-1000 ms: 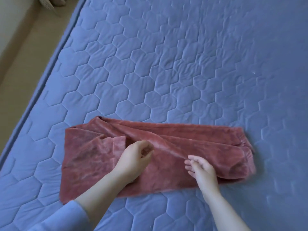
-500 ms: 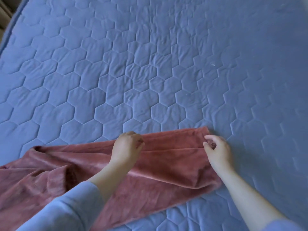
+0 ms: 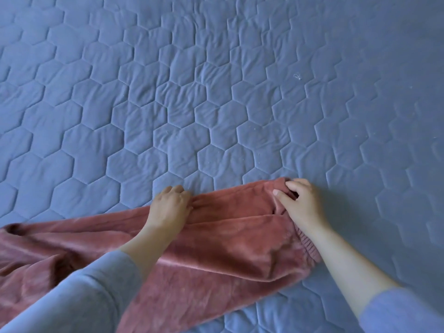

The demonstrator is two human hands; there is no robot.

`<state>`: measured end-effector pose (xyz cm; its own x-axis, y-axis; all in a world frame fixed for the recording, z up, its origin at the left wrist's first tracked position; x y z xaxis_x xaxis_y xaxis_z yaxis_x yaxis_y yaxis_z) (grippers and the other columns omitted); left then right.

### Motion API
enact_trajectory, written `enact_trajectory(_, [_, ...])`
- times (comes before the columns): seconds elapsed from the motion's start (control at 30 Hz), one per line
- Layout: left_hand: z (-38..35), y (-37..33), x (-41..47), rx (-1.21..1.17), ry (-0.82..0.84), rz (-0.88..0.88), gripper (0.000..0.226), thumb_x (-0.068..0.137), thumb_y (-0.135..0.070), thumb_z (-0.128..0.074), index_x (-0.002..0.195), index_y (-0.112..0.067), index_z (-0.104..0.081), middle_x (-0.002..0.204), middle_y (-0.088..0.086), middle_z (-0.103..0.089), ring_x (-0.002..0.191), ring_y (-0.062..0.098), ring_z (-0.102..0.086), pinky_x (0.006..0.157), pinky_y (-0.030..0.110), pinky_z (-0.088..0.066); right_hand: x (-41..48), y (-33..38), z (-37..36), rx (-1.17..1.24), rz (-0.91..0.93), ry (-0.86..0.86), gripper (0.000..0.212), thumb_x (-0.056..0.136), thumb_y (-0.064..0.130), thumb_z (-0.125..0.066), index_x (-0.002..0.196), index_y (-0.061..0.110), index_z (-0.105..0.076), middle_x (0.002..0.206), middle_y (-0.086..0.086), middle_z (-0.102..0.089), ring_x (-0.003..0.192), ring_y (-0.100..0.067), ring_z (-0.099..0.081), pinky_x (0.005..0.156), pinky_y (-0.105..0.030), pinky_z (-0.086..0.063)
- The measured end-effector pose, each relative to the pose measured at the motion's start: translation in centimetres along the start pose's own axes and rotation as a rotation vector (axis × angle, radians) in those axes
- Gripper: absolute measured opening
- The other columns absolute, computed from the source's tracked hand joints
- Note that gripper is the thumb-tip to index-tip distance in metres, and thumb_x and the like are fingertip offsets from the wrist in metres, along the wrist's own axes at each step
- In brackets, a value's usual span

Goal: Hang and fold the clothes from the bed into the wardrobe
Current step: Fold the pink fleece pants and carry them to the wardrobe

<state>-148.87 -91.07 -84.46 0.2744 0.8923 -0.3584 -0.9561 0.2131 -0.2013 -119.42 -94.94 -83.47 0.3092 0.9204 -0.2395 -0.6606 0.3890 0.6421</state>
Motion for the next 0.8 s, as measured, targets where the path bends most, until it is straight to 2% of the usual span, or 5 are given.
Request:
enact_trajectory(0.1, [0.3, 0.0, 0.5, 0.011, 0.011, -0.02, 0.023, 0.098, -0.028, -0.046, 0.104, -0.013, -0.063, 0.108, 0.002, -0.058, 0.104, 0.024, -0.052, 0.086, 0.035, -0.043, 0.4, -0.4, 0.0, 0.113, -0.02, -0.042, 0.011, 0.085, 0.013, -0.072, 0.085, 0.001, -0.072, 0.106, -0.006, -0.063, 0.103, -0.017, -0.057, 0.094, -0.033, -0.043])
enact_trajectory(0.23, [0.6, 0.2, 1.1, -0.016, 0.053, -0.075, 0.02, 0.095, -0.033, -0.052, 0.106, -0.017, -0.055, 0.105, -0.002, -0.057, 0.103, 0.022, -0.053, 0.08, 0.033, -0.043, 1.3, -0.1, -0.2, 0.129, 0.031, -0.027, 0.021, 0.091, 0.019, -0.064, 0.072, 0.01, -0.059, 0.064, 0.006, -0.057, 0.064, -0.014, -0.051, 0.064, -0.036, -0.043])
enact_trajectory(0.47, [1.6, 1.7, 2.9, -0.164, -0.013, -0.072, 0.011, 0.086, -0.023, -0.062, 0.092, -0.017, -0.069, 0.091, 0.001, -0.067, 0.087, 0.024, -0.062, 0.072, 0.036, -0.048, 3.2, -0.1, -1.4, -0.163, 0.019, 0.254, 0.043, 0.097, 0.039, -0.053, 0.138, 0.026, -0.049, 0.131, 0.0, -0.062, 0.123, -0.019, -0.056, 0.102, -0.033, -0.044])
enact_trajectory(0.57, [2.8, 3.5, 4.0, -0.284, -0.123, 0.039, 0.007, 0.085, -0.02, -0.067, 0.083, -0.018, -0.072, 0.083, -0.001, -0.07, 0.081, 0.022, -0.063, 0.066, 0.033, -0.047, 3.7, -1.3, -0.7, -0.104, -0.016, 0.326, 0.041, 0.095, 0.035, -0.057, 0.135, 0.031, -0.051, 0.123, 0.006, -0.066, 0.116, -0.012, -0.059, 0.098, -0.029, -0.045])
enact_trajectory(0.8, [1.1, 1.0, 5.3, -0.121, 0.049, 0.075, 0.023, 0.094, -0.031, -0.051, 0.099, -0.015, -0.066, 0.103, 0.005, -0.066, 0.096, 0.029, -0.06, 0.076, 0.037, -0.048, 2.6, -2.9, -0.6, 0.213, -0.141, 0.166, 0.034, 0.085, 0.028, -0.073, 0.113, 0.038, -0.056, 0.094, 0.027, -0.064, 0.09, 0.014, -0.059, 0.08, -0.011, -0.042])
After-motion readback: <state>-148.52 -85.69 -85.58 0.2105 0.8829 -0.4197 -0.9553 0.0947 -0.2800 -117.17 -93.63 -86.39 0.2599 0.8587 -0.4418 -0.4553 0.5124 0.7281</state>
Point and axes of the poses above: each hand's wrist, its own x-axis towards the middle knuckle, its own z-axis out of the back of the hand, y = z × x, the point moved 4 cm from there along x, towards the middle knuckle
